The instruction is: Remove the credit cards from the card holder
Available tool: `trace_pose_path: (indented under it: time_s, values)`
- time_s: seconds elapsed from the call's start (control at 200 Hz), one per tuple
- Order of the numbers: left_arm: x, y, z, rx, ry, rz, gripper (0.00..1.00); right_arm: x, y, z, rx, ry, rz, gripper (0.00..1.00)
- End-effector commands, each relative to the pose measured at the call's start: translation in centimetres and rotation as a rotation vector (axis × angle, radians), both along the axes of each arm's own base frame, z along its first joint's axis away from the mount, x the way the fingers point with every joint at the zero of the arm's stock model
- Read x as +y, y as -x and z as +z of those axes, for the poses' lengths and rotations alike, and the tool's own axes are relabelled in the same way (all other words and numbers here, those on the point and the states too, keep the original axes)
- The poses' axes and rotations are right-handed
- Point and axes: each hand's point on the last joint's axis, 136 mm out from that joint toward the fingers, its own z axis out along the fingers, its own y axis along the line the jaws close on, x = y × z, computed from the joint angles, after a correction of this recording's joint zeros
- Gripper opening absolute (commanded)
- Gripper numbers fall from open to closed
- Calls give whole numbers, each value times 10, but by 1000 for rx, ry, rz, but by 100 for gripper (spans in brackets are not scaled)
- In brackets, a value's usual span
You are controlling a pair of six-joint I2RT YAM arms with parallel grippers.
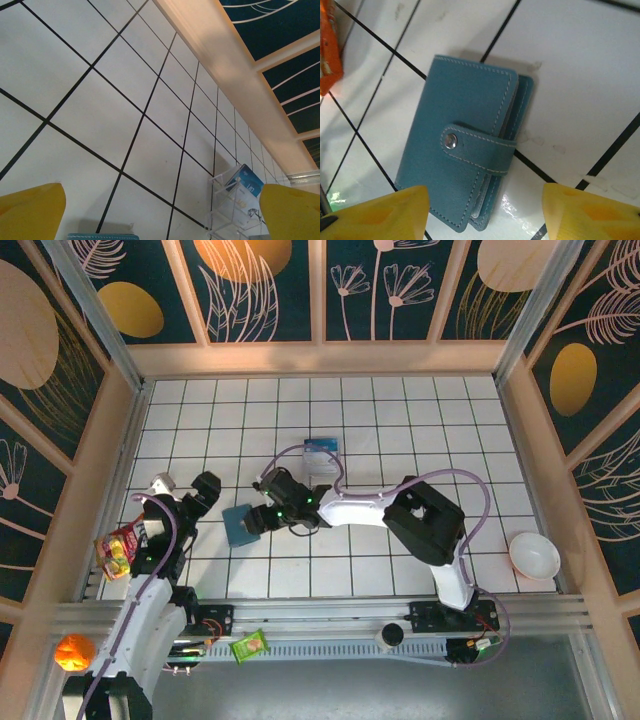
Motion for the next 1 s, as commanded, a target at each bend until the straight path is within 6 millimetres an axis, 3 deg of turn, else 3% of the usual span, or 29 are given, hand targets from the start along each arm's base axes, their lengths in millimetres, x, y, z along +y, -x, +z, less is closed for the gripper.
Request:
trace_pose_path:
  time_s: [0.0, 0.355, 0.535, 0.821, 0.996]
  values:
    - [2, 1, 1, 5, 0, 14, 99, 11, 0, 10, 19, -27, -14, 60]
    - [0, 0, 2, -2, 13, 9, 99, 21, 12, -13, 39, 75, 1, 59]
    - [0, 0, 2, 0, 13, 6, 99, 14, 12, -32, 45, 157, -17, 57]
    - [0, 0, 3, -4, 11, 8, 99, 11, 22, -53, 21, 262, 34, 34]
    - [-5, 0, 4, -16, 33, -16, 99, 8, 13, -38, -41, 220, 28, 12]
